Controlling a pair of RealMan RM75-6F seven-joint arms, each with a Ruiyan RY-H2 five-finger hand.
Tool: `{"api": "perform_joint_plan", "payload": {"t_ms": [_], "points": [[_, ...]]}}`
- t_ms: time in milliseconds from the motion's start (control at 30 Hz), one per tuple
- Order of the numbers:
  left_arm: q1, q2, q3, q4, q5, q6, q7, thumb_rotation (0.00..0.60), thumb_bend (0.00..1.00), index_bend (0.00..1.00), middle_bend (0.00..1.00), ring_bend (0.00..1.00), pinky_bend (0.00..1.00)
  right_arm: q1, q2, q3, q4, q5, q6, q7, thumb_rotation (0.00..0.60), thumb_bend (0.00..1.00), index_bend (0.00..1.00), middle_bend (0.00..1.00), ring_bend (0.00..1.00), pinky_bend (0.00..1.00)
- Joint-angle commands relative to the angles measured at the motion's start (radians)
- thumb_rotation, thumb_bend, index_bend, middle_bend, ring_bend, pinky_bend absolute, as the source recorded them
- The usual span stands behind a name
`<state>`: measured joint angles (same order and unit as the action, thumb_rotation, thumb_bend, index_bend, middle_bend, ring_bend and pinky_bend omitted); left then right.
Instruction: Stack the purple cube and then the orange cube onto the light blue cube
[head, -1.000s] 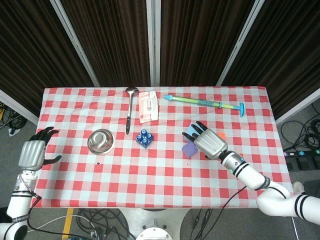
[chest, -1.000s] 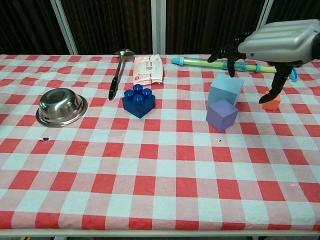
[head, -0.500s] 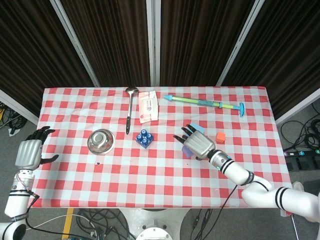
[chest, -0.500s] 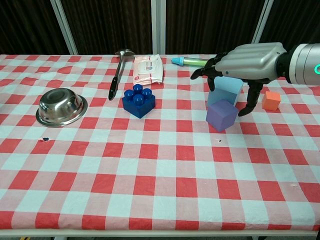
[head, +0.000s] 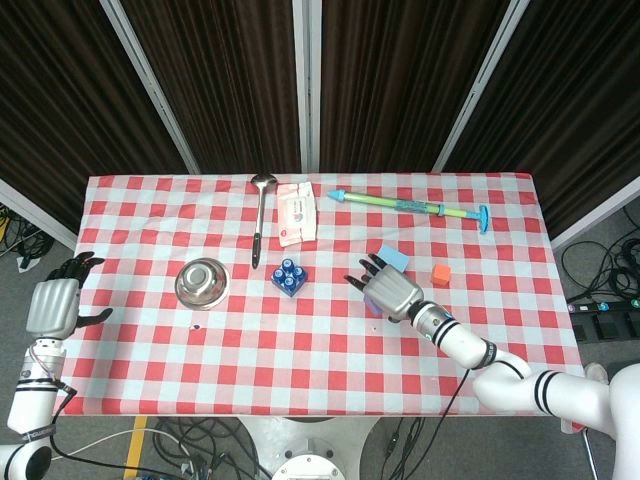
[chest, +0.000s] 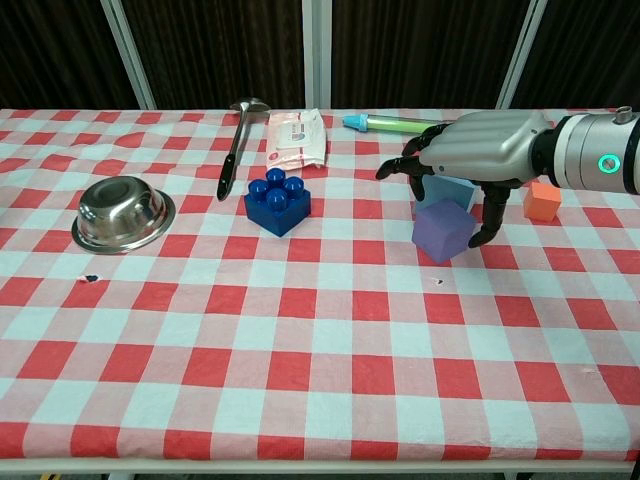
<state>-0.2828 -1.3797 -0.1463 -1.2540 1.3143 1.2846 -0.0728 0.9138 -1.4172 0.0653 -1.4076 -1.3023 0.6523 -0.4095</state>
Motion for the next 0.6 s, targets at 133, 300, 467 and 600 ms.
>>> {"api": "perform_joint_plan", "payload": {"t_ms": [133, 300, 467, 600], "points": [[0.001, 0.0, -0.006, 0.004, -0.008, -0.003, -0.006, 0.6, 0.06, 0.29, 0.26, 0.22, 0.31, 0.016, -0.019, -0.005, 0.03, 0.006, -0.018, 0.003, 0.6, 0.0, 0.04, 0.31, 0.01, 0.0], [0.001, 0.0, -0.008, 0.006, -0.01, -0.005, -0.012, 0.6, 0.06, 0.29, 0.26, 0.22, 0.31, 0.021, -0.037, -0.012, 0.051, 0.009, -0.022, 0.01, 0.6, 0.0, 0.04, 0.31, 0.02, 0.0], [0.001, 0.0, -0.01, 0.008, -0.011, -0.005, -0.015, 0.6, 0.06, 0.29, 0.26, 0.22, 0.31, 0.028, -0.051, -0.013, 0.071, 0.006, -0.023, 0.018, 0.6, 0.04, 0.04, 0.33, 0.03, 0.0], [0.002, -0.001, -0.011, 0.009, -0.011, -0.005, -0.018, 0.6, 0.06, 0.29, 0.26, 0.22, 0.31, 0.027, -0.059, -0.016, 0.084, -0.003, -0.012, 0.026, 0.6, 0.05, 0.04, 0.37, 0.05, 0.0]]}}
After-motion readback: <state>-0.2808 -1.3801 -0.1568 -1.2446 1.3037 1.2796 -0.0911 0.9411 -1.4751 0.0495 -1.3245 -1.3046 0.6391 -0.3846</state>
